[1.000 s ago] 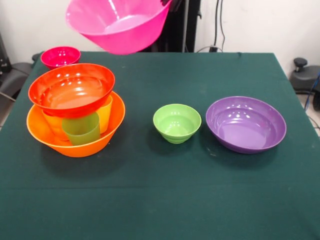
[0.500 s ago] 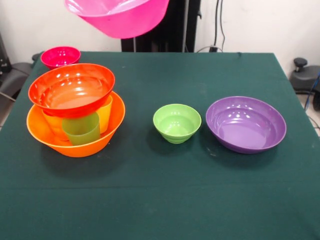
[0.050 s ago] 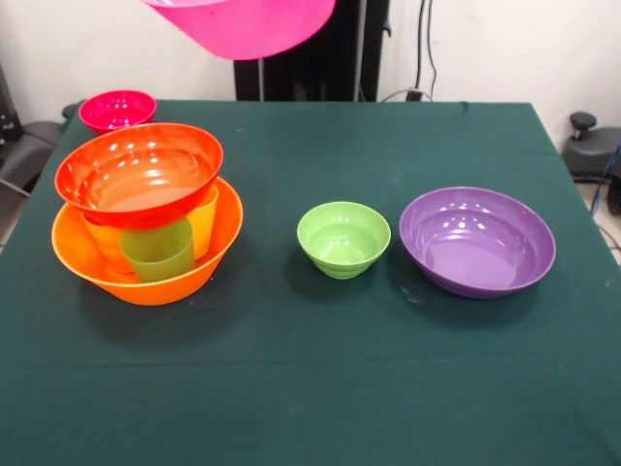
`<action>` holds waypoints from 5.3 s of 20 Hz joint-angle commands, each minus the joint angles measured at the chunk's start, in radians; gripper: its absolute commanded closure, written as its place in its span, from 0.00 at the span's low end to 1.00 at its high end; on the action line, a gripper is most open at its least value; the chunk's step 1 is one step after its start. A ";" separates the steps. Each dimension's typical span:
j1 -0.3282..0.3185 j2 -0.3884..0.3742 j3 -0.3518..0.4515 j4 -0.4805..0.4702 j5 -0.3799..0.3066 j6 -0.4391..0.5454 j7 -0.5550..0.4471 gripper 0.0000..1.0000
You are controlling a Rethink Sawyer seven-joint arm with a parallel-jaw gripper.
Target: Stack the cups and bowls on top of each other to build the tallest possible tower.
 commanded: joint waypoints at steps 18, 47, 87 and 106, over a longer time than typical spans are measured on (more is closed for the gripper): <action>-0.093 0.117 0.172 -0.192 -0.174 -0.025 -0.298 1.00; -0.096 0.096 0.129 -0.025 -0.203 -0.312 -0.235 1.00; -0.161 0.031 0.170 0.210 -0.278 -0.511 -0.222 1.00; -0.150 0.015 0.164 0.293 -0.260 -0.592 -0.153 1.00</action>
